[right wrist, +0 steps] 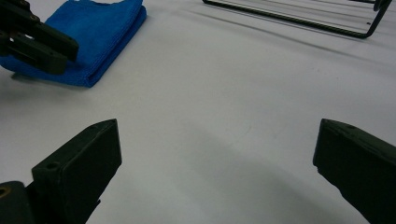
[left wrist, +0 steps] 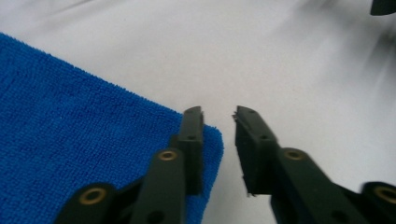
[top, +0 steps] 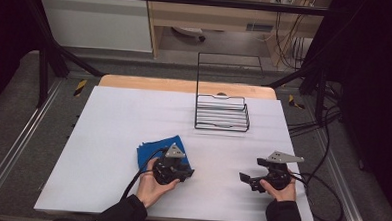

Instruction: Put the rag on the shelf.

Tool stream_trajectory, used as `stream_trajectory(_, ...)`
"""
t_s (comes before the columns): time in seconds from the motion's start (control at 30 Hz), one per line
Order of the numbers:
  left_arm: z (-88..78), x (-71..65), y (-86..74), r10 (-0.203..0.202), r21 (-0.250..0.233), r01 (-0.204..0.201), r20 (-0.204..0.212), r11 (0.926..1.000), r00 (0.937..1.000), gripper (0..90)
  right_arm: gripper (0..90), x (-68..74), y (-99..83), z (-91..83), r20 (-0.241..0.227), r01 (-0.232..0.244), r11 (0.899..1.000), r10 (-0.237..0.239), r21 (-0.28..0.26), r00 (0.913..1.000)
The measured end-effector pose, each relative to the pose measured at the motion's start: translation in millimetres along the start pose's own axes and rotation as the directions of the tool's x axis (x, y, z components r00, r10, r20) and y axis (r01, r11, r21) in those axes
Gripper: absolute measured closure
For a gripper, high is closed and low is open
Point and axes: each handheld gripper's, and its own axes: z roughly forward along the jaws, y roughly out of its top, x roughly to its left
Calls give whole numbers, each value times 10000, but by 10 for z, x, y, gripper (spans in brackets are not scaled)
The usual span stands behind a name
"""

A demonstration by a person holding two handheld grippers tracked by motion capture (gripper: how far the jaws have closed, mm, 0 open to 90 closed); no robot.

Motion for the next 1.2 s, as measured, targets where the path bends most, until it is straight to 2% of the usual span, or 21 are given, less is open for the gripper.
stream_trajectory(0.03, -39, 5, 10, 67, -73, -67, 35, 10000, 10000, 641, 17, 0, 0, 0, 0, 0, 10000, 0, 0, 10000)
stream_trajectory(0.1, -129, 22, 27, 182, -221, -181, 73, 9996, 9998, 581, 17, 9, 7, 1, 16, 19, 10000, -19, -38, 10000)
stream_trajectory(0.23, -339, 121, 17, 514, -360, -523, -260, 9980, 9983, 464, 16, 45, 30, 17, 81, 7, 10000, -7, -16, 10000)
stream_trajectory(0.27, -388, 160, 2, 551, -337, -563, -377, 9978, 9978, 396, 17, 70, 39, 34, 76, -56, 10000, 56, -35, 10000)
stream_trajectory(0.33, -488, 254, -33, 593, -226, -608, -601, 9979, 9964, 365, 17, 79, 45, 45, 102, -41, 10000, 41, 17, 9999)
stream_trajectory(0.47, -671, 450, -156, 381, -260, -408, -984, 9988, 9944, 253, 16, 153, 81, 105, 232, 1, 9999, -4, 120, 9997)
stream_trajectory(0.5, -710, 497, -191, 323, -231, -349, -1056, 9991, 9939, 253, 16, 153, 81, 105, 232, 1, 9999, -4, 120, 9997)
stream_trajectory(0.63, -845, 660, -340, -102, -283, 66, -1289, 9996, 9916, 135, 7, 256, 145, 183, 296, -94, 9999, 90, 126, 9995)
stream_trajectory(0.8, -968, 838, -520, -364, -246, 324, -1808, 9992, 9828, 75, 6, 368, 211, 263, 527, -134, 9998, 128, 111, 9985)
stream_trajectory(0.87, -1017, 902, -585, -567, -404, 497, -1970, 9979, 9788, 65, 6, 428, 251, 316, 614, -53, 9998, 42, 171, 9981)
stream_trajectory(0.97, -1080, 980, -674, -828, -598, 721, -2017, 9956, 9759, 57, 13, 540, 316, 420, 588, -195, 9996, 181, 221, 9981)
stream_trajectory(1.1, -1142, 1049, -751, -958, -677, 834, -2065, 9942, 9737, 47, 37, 716, 380, 599, 500, 165, 9985, -191, 523, 9986)
stream_trajectory(1.2, -1167, 1081, -783, -918, -824, 758, -2121, 9937, 9729, 47, 68, 842, 410, 738, 316, 141, 9977, -162, 665, 9994)
